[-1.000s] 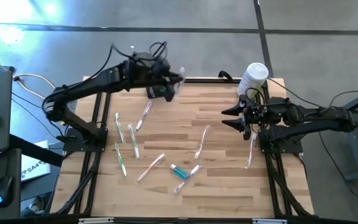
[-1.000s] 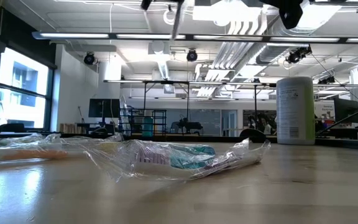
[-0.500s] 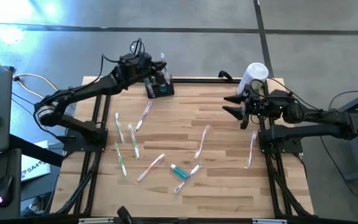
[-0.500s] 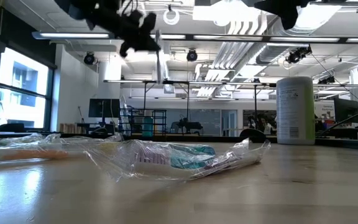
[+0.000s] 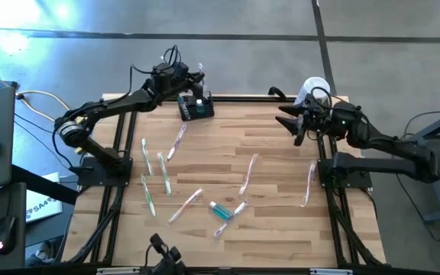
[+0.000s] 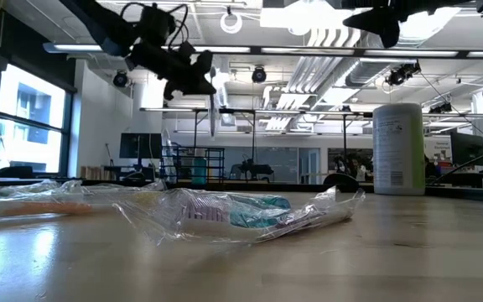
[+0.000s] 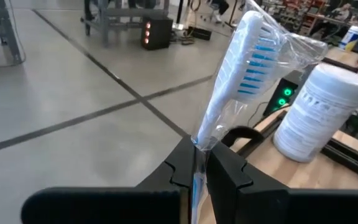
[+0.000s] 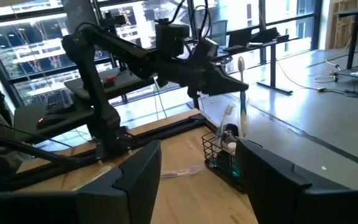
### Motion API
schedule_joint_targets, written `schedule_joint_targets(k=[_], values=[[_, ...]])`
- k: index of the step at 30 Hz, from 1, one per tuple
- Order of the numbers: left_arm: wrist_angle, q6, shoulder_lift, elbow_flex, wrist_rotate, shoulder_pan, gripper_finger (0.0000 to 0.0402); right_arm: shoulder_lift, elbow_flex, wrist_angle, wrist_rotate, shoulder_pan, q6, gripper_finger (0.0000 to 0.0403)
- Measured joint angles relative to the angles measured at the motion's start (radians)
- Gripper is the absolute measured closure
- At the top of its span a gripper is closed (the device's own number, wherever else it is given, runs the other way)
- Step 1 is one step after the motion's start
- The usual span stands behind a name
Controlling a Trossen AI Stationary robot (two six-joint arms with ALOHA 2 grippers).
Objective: Pick & Place toothbrushing station
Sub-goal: Put the blue toothbrush into the black wire organizer
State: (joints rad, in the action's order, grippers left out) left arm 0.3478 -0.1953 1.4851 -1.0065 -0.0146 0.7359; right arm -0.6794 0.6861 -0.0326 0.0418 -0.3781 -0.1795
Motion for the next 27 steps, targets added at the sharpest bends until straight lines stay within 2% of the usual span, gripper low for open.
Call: schedule_joint_targets(k=[15,27], values=[[0.070,0.030,0.090,0.000,-0.017,0.033,0.0386,-0.025,0.000,-0.002,0.021,-0.030,-0.027,0.0203],[0.060,0.030,0.153,0.000,-0.081,0.043,0.0386,-0.035,0.000,0.000,0.009,-0.030,-0.026,0.0229]])
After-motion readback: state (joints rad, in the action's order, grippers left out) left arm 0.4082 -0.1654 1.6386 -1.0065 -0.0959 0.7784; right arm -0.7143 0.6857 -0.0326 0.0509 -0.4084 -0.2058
